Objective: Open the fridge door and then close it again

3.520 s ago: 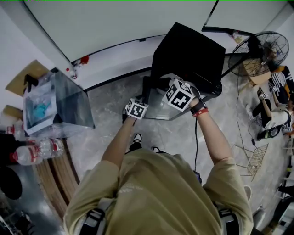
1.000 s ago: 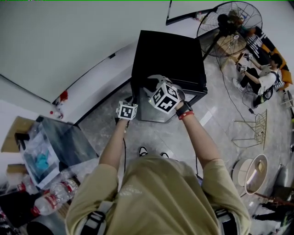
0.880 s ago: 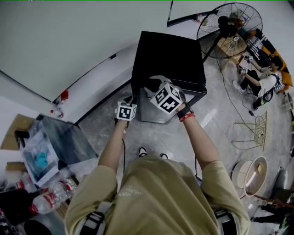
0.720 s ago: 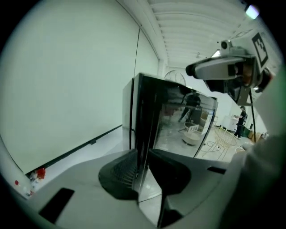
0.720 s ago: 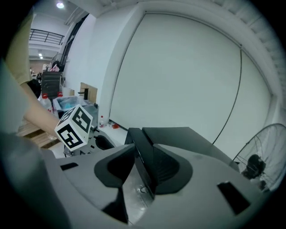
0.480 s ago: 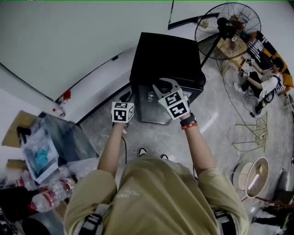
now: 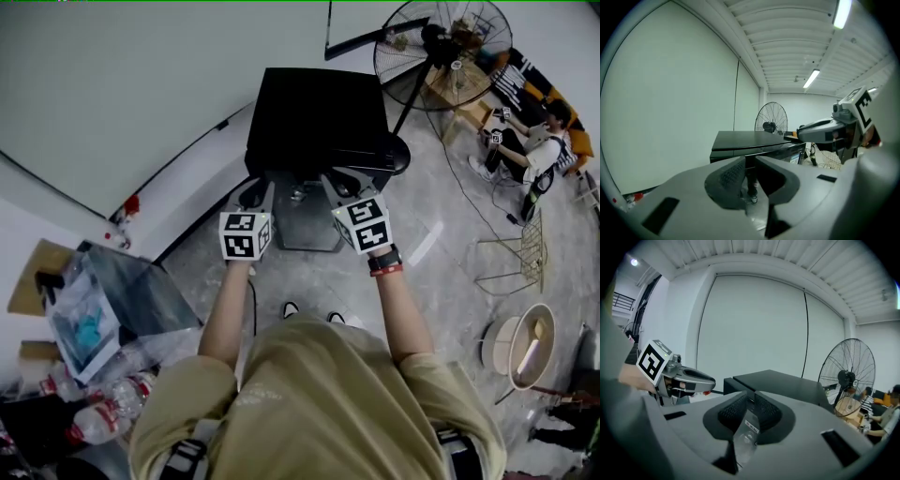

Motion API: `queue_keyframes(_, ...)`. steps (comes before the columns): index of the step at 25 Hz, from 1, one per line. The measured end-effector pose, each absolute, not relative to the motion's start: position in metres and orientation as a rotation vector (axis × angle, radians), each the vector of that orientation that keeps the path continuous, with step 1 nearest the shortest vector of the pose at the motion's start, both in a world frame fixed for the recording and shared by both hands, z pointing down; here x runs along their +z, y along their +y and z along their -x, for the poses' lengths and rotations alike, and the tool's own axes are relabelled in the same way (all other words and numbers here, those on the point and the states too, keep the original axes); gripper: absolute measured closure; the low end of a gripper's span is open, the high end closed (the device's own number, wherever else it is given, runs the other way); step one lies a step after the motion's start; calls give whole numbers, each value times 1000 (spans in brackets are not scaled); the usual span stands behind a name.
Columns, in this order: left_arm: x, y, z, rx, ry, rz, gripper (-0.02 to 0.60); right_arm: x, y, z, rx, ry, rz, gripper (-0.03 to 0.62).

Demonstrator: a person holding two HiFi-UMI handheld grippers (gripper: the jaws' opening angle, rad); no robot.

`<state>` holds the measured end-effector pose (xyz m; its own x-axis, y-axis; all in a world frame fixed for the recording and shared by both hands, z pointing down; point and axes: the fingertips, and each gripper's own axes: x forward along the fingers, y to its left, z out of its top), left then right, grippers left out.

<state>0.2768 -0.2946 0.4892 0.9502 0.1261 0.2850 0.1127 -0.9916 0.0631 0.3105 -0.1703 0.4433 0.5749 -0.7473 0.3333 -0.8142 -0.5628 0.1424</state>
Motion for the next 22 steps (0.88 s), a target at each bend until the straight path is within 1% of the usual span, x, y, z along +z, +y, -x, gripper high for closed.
queue_keyframes(3, 478, -282, -275, 411, 192, -3065, 518, 445, -146, -317, 352, -1226, -2577, 533)
queue_keyframes(11, 445, -256, -274, 281, 179, -3084, 534, 441, -85, -326, 389, -1061, -2812, 560)
queue_keyframes(18, 438, -250, -274, 225, 150, -3096, 560, 440, -57, -325, 356, -895, -2940, 571)
queue_keyframes(22, 438, -245, -275, 216, 149, -3094, 561, 435, -42, -326, 310, -797, -2972, 571)
